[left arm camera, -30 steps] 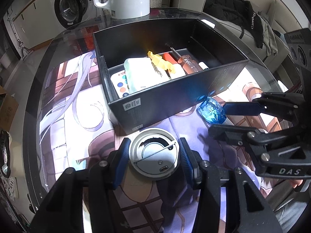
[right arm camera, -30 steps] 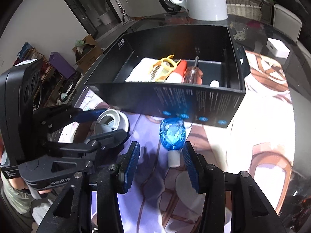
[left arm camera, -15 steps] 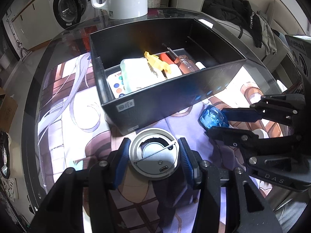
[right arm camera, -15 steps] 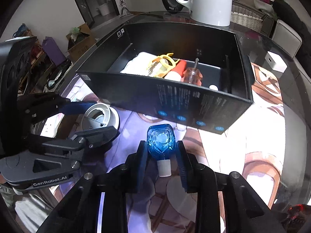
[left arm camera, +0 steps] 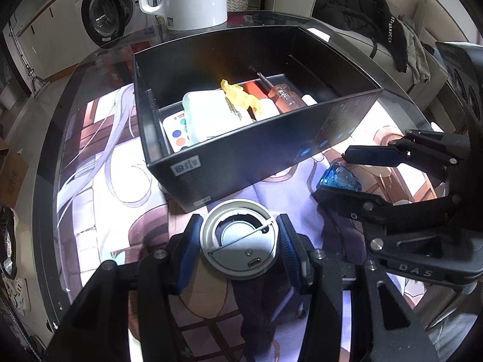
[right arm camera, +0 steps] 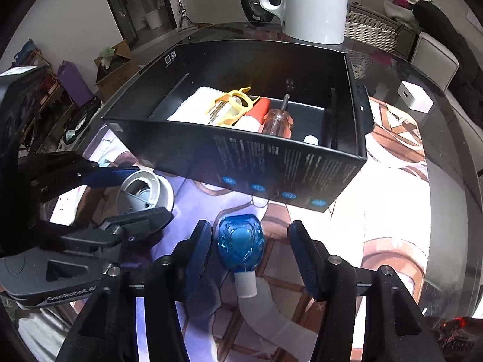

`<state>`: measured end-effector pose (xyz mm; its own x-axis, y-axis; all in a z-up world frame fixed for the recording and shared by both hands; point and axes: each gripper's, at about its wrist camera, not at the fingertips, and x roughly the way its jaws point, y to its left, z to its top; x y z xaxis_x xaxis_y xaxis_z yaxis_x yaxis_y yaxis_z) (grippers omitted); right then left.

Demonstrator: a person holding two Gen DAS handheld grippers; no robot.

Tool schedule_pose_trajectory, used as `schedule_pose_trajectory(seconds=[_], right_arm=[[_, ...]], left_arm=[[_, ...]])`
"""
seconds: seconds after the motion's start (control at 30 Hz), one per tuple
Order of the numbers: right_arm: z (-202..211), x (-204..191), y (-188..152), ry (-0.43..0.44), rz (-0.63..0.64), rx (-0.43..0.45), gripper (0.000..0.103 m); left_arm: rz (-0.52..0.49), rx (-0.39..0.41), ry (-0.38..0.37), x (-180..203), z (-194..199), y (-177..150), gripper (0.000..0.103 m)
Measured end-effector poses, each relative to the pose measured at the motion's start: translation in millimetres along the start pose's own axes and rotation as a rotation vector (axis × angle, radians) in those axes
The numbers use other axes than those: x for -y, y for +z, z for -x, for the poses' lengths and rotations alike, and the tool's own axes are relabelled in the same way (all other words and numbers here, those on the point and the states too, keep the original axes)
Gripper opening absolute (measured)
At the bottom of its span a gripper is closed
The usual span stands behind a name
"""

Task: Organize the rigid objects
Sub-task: 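Hold the white lid in left tool while right tool lifts the blue bottle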

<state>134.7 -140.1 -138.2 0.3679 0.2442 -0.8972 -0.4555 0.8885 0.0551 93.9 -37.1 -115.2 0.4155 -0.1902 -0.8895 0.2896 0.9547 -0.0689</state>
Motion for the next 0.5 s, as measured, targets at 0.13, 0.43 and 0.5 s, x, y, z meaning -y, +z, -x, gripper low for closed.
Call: schedule_pose_trajectory(seconds=[0.13, 0.43, 0.5], right_arm=[[0, -8, 0, -0.050, 0.053, -0.011, 0.031], [4, -4, -8, -0.009, 0.034, -0.028, 0.031], [4, -4, -8, -0.002, 0.026, -0.027, 0.031]], left_arm=[[-0.003, -0.001, 0.002, 0, 0, 1, 0.048], [0.013, 0.020, -0.032, -3, 7, 2, 0.049], [0.026, 0.031, -0.039, -6, 11, 3, 0.049]])
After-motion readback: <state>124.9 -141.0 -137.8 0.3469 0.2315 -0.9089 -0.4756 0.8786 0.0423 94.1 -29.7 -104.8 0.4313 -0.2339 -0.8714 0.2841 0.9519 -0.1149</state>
